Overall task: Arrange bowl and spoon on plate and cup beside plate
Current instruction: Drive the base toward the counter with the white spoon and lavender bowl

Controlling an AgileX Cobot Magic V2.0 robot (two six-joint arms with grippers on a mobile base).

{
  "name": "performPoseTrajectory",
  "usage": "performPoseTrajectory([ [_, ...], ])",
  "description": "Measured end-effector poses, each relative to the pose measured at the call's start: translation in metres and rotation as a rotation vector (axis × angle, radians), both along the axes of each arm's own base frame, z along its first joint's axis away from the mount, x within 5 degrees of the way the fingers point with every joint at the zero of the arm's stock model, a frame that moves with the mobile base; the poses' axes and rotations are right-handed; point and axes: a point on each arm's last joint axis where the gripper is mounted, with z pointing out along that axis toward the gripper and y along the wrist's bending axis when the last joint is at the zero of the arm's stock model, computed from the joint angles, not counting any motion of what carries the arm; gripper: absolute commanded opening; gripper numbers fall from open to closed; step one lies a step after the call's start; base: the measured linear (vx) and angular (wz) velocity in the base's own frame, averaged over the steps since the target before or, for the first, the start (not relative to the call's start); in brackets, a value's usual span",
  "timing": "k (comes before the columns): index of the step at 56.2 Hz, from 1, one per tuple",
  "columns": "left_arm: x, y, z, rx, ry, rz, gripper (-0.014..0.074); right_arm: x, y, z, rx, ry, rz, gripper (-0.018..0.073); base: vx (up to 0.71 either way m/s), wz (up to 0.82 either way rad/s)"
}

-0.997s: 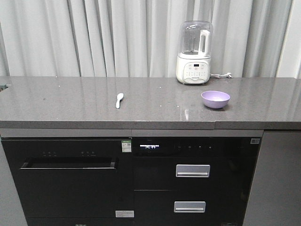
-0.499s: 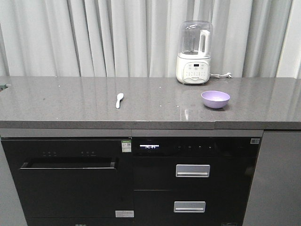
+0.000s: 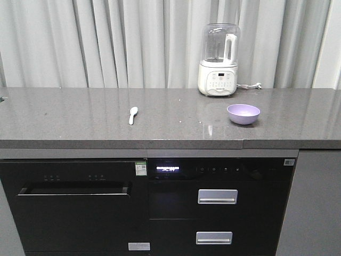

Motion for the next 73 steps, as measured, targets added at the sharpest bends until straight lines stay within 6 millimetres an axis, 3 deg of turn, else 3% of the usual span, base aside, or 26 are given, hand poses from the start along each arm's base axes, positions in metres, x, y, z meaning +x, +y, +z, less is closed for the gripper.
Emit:
performPoseTrajectory([
  [73,0.0,0.0,0.0,0.001,0.0,0.0,-0.0003,0.0,0.0,0.0,0.0,0.0,0.0,-0.0008,0.32,-0.11],
])
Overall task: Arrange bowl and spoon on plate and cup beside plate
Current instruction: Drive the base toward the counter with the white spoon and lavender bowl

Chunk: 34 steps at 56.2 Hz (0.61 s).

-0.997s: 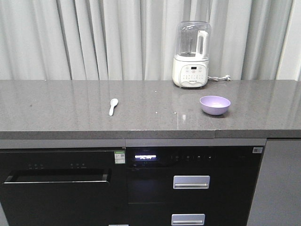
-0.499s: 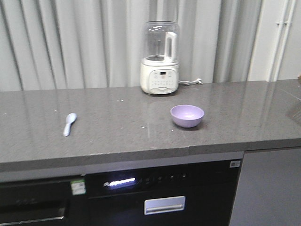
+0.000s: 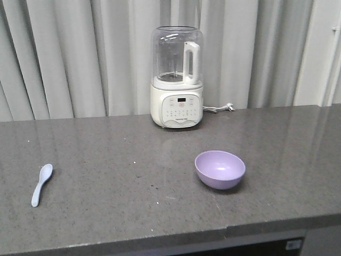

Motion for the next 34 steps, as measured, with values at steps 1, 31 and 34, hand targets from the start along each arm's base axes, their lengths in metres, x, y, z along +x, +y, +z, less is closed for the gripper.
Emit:
performPoseTrajectory([
  [1,0.0,0.0,0.0,0.0,0.0,0.0,-0.0003,0.0,0.0,0.0,0.0,0.0,0.0,-0.0008,0.47,0.25],
  [31,0.0,0.0,-0.0001,0.0,0.001,0.0,-0.0003,0.0,0.0,0.0,0.0,0.0,0.0,-0.0008,0.36,0.21],
  [34,0.0,0.0,-0.0001,0.0,0.001,0.0,-0.0003,0.0,0.0,0.0,0.0,0.0,0.0,-0.0008,0.14,0.01],
])
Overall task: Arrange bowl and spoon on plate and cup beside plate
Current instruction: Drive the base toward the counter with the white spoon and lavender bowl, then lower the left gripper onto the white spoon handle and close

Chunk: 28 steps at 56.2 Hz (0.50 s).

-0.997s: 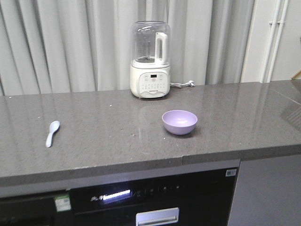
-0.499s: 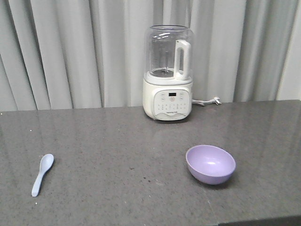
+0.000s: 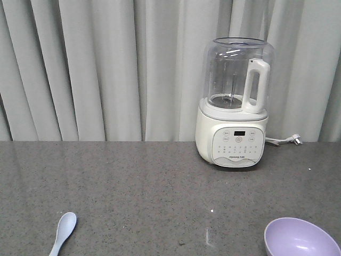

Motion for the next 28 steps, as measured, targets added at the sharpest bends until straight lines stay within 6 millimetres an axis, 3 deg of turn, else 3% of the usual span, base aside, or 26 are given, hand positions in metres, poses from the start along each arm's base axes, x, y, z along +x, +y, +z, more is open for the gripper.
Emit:
performPoseTrajectory([
  [28,0.0,0.0,0.0,0.0,0.0,0.0,-0.0003,0.0,0.0,0.0,0.0,0.0,0.0,-0.0008,0.04,0.0],
])
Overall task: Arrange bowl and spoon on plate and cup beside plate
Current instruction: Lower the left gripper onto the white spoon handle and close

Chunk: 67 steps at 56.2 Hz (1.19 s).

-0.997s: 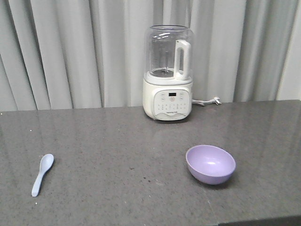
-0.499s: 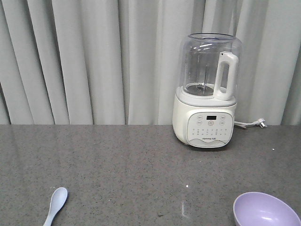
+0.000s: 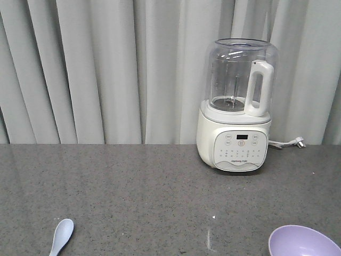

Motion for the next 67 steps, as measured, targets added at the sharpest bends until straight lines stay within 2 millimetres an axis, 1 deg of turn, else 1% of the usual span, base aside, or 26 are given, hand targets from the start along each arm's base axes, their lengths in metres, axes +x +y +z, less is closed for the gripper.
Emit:
performPoseTrajectory([
  [9,0.0,0.0,0.0,0.011,-0.005,0.0,-0.0003,0.0,0.0,0.0,0.0,0.0,0.0,-0.0008,0.0,0.0],
  [16,0.0,0.0,0.007,0.021,-0.075,0.004,-0.0003,0.0,0.0,0.001,0.0,-0.009,0.0,-0.0008,0.0,0.0],
  [23,0.0,0.001,0.013,0.013,-0.151,0.008,-0.0003,0.0,0.0,0.01,-0.002,-0.106,0.004,-0.0008,0.0,0.0],
  [27,-0.001,0.001,0.021,-0.041,-0.231,0.011,-0.0003,0.0,0.001,0.016,-0.004,-0.174,0.006,-0.0008,0.0,0.0],
  [31,-0.003,0.002,0.032,-0.171,-0.314,0.01,-0.0003,-0.001,0.001,0.025,-0.006,-0.238,0.008,-0.0008,0.0,0.0],
  [33,-0.005,0.003,0.041,-0.249,-0.357,0.005,-0.0003,-0.003,0.001,0.034,-0.007,-0.258,0.008,-0.0008,0.0,0.0],
  [36,-0.01,0.004,0.062,-0.331,-0.418,-0.006,-0.0003,-0.008,0.001,0.056,-0.013,-0.307,0.007,-0.0008,0.0,0.0],
  [39,-0.016,0.005,0.082,-0.355,-0.473,-0.017,-0.0003,-0.02,0.001,0.095,-0.048,-0.4,0.002,-0.0008,0.0,0.0],
  [40,-0.021,0.006,0.096,-0.357,-0.504,-0.023,-0.0003,-0.023,0.001,0.103,-0.061,-0.41,0.0,-0.0008,0.0,0.0],
  [44,-0.031,0.006,0.139,-0.325,-0.573,-0.028,-0.0003,-0.037,0.002,0.155,-0.122,-0.484,-0.015,-0.0008,0.0,0.0],
  [45,-0.03,0.006,0.146,-0.308,-0.57,-0.024,-0.0003,-0.041,0.002,0.168,-0.136,-0.503,-0.02,-0.0008,0.0,0.0],
  [47,-0.031,0.006,0.168,-0.274,-0.593,-0.02,-0.0003,-0.044,0.002,0.191,-0.162,-0.52,-0.029,-0.0008,0.0,0.0],
  [48,-0.03,0.006,0.179,-0.256,-0.595,-0.017,-0.0003,-0.042,0.001,0.198,-0.174,-0.509,-0.032,-0.0008,0.0,0.0],
  [49,-0.028,0.005,0.188,-0.238,-0.592,-0.014,-0.0003,-0.039,0.001,0.208,-0.186,-0.504,-0.035,-0.0008,0.0,0.0],
  [50,-0.021,0.005,0.197,-0.22,-0.575,-0.01,-0.0003,-0.04,0.001,0.221,-0.199,-0.512,-0.04,-0.0008,0.0,0.0],
  [51,-0.016,0.004,0.206,-0.204,-0.564,-0.008,-0.0003,-0.04,0.001,0.23,-0.208,-0.517,-0.043,-0.0008,0.0,0.0],
  [52,-0.014,0.004,0.214,-0.193,-0.564,-0.006,-0.0003,-0.034,0.001,0.237,-0.211,-0.503,-0.043,-0.0008,0.0,0.0],
  [54,0.002,0.001,0.229,-0.174,-0.522,-0.004,-0.0003,-0.025,0.0,0.25,-0.226,-0.486,-0.046,-0.0008,0.0,0.0],
  [56,0.019,-0.001,0.235,-0.159,-0.464,-0.003,-0.0003,-0.014,0.0,0.259,-0.225,-0.466,-0.044,-0.0008,0.0,0.0],
  [57,0.024,-0.002,0.239,-0.155,-0.45,-0.003,-0.0003,-0.011,-0.001,0.262,-0.225,-0.46,-0.043,-0.0008,0.0,0.0],
  [59,0.043,-0.004,0.241,-0.146,-0.393,-0.002,-0.0003,0.005,-0.001,0.263,-0.224,-0.416,-0.039,-0.0008,0.0,0.0],
  [61,0.06,-0.006,0.24,-0.14,-0.331,-0.002,-0.0003,0.016,-0.002,0.263,-0.222,-0.383,-0.036,-0.0008,0.0,0.0],
  [65,0.089,-0.01,0.23,-0.137,-0.221,-0.001,-0.0003,0.04,-0.003,0.255,-0.219,-0.285,-0.029,-0.0008,0.0,0.0],
  [67,0.1,-0.011,0.223,-0.133,-0.174,0.001,0.0001,0.047,-0.004,0.251,-0.217,-0.247,-0.027,-0.0004,0.0,0.0],
])
